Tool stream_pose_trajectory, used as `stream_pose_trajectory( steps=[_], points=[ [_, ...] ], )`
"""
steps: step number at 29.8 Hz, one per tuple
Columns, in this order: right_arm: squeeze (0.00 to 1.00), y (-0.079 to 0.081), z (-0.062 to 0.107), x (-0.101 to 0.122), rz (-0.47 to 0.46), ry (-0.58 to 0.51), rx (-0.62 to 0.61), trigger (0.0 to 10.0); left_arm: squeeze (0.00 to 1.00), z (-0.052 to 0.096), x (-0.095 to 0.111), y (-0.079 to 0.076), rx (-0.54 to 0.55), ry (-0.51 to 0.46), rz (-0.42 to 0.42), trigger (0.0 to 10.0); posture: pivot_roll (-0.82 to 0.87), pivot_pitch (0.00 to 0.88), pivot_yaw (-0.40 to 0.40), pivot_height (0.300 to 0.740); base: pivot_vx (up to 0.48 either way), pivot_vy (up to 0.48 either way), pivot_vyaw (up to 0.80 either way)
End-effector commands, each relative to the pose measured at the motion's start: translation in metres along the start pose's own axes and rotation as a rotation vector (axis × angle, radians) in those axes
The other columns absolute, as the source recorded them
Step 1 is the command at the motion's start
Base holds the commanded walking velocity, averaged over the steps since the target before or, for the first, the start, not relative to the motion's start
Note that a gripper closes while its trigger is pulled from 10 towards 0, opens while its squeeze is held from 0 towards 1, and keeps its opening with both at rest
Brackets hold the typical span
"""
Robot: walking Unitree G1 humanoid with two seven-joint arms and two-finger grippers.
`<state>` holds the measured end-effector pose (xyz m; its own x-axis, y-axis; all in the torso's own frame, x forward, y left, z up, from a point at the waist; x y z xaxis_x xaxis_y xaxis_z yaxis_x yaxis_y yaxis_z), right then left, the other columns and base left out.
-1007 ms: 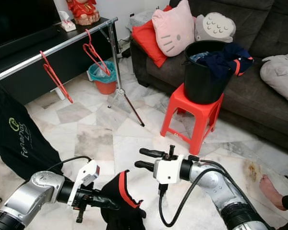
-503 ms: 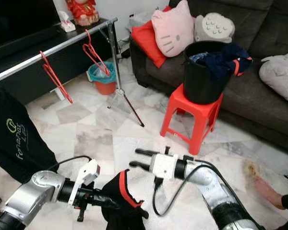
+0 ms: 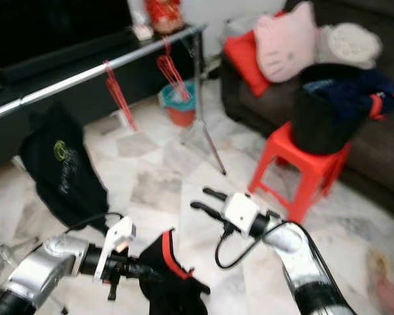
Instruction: Hang hanger
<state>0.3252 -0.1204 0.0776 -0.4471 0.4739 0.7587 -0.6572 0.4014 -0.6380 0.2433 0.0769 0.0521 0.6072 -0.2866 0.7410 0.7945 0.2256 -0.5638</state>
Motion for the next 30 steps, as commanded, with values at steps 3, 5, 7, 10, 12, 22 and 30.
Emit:
stream_pose_trajectory(
  steps=[3,5,7,10,12,22,30],
  points=[
    [0.00,0.000,-0.005,0.004,-0.012,-0.017,0.011,10.0,0.00,0.002,0.001,0.002,0.010,0.003,-0.015,10.0,0.02,0.044,0.050,0.740,0.000,0.000,0.75],
    [0.00,0.002,-0.005,0.004,-0.051,-0.017,0.016,10.0,0.00,0.001,0.001,0.001,0.009,0.001,-0.016,10.0,0.02,0.045,0.050,0.740,0.000,0.000,0.00],
    [0.00,0.004,-0.007,0.007,-0.035,-0.030,0.026,10.0,0.00,0.002,0.002,0.001,0.008,0.001,-0.015,10.0,0.02,0.044,0.049,0.740,0.000,0.000,0.00],
    [0.00,0.007,-0.007,0.009,-0.022,-0.039,0.050,10.0,0.00,0.003,0.002,0.001,0.008,0.003,-0.016,10.0,0.02,0.044,0.049,0.740,0.000,0.000,0.00],
    [0.00,0.013,-0.005,0.011,0.033,-0.042,0.102,10.0,0.00,0.003,0.003,0.000,0.003,0.006,-0.021,10.0,0.02,0.043,0.049,0.740,0.000,0.000,0.00],
    [0.00,0.034,-0.001,0.027,0.346,-0.094,0.289,10.0,0.00,0.008,0.013,-0.005,-0.021,0.000,-0.055,10.0,0.01,0.035,0.051,0.740,0.000,0.000,0.00],
    [0.00,0.033,-0.001,0.035,0.471,-0.127,0.275,10.0,0.00,0.010,0.025,-0.009,-0.041,-0.014,-0.090,10.0,0.01,0.015,0.053,0.740,0.000,0.000,0.00]
  ],
)
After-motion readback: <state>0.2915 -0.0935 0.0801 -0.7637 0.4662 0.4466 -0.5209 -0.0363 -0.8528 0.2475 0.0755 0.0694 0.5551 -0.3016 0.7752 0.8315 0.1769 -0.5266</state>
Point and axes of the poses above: a point about 5 cm out from each wrist's last joint towards the gripper, its own z axis pointing back from the gripper into the wrist, its own x axis along the axis of the wrist's last joint, y = z × x, the point moved 6 cm from there along -z, pointing out of the wrist towards the gripper, and after that the axes turned 15 degrees about z, right-handed, at the moved point
